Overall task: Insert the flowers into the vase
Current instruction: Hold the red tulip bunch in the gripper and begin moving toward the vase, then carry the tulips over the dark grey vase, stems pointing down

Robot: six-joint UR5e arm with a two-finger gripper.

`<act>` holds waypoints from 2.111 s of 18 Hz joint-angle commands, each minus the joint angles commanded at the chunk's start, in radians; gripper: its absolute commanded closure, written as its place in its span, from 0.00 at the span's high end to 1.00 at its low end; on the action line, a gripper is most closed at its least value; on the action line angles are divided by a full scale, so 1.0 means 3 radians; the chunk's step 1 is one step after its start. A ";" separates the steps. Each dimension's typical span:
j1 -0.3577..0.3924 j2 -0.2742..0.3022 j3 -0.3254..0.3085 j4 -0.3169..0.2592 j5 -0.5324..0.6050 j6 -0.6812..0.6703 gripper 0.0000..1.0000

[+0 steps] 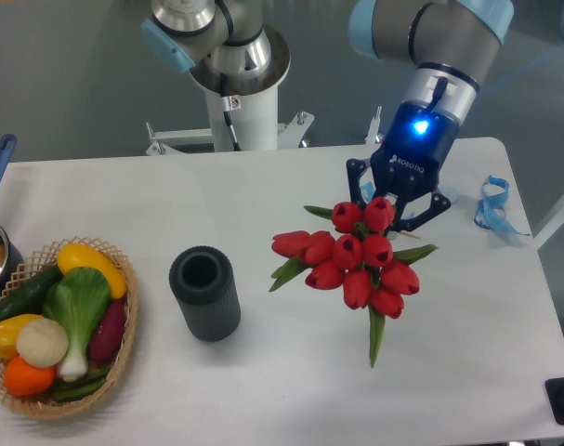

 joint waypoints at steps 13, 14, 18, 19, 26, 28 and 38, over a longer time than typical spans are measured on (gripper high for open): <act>-0.0041 -0.0031 0.0026 0.0026 -0.0174 0.0010 0.24; -0.0046 -0.0036 0.0031 0.0031 -0.0179 0.0005 0.24; -0.0250 -0.0143 0.0102 0.0041 -0.0642 0.0010 0.24; -0.0266 -0.0153 0.0092 0.0041 -0.0847 0.0010 0.24; -0.0639 -0.0164 -0.0036 0.0036 -0.1370 0.0026 0.24; -0.0721 -0.0143 -0.0107 0.0041 -0.1487 0.0071 0.24; -0.0910 0.0036 -0.0557 0.0041 -0.1872 0.0557 0.24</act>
